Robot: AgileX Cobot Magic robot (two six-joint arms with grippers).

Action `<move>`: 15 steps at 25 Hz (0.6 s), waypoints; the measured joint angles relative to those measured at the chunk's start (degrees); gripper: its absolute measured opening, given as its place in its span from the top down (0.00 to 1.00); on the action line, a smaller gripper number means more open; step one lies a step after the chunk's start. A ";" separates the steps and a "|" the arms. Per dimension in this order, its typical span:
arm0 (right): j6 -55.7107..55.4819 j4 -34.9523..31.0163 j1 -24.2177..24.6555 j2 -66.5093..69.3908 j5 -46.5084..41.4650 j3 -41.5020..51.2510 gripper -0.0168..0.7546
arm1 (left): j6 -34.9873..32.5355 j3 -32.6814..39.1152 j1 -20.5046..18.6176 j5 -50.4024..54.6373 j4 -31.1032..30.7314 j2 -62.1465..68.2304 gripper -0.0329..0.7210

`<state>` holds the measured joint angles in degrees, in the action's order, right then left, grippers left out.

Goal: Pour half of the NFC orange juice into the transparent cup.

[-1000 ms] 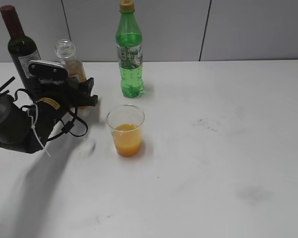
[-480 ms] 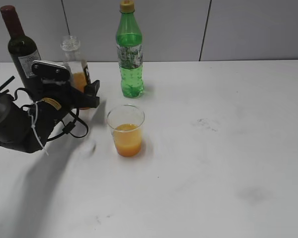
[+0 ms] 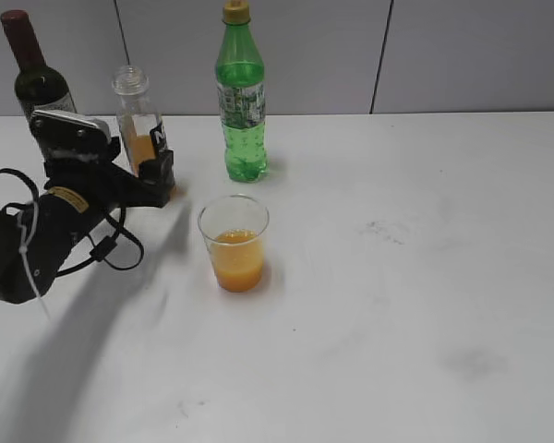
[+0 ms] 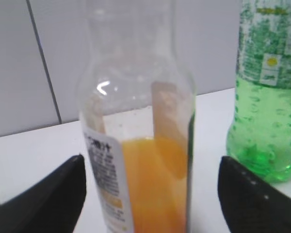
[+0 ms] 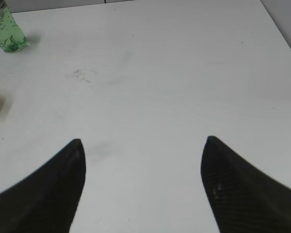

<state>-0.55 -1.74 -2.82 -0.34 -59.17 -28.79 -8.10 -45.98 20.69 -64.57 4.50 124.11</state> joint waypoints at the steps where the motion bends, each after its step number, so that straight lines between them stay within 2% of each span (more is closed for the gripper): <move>1: 0.00 0.00 0.00 0.00 0.00 0.00 0.24 | 0.00 1.33 0.00 -0.34 -0.14 -1.00 0.09; 10: 0.00 0.00 0.00 0.00 0.00 0.00 0.24 | 0.00 14.40 0.00 -2.34 -0.21 -11.17 0.10; 15: 0.00 0.00 0.00 0.00 0.00 0.00 0.24 | 0.00 15.38 0.00 11.18 1.02 -20.01 0.11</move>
<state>-0.55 -1.74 -2.82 -0.34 -59.17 -28.79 -8.10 -30.60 20.69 -53.39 5.52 104.10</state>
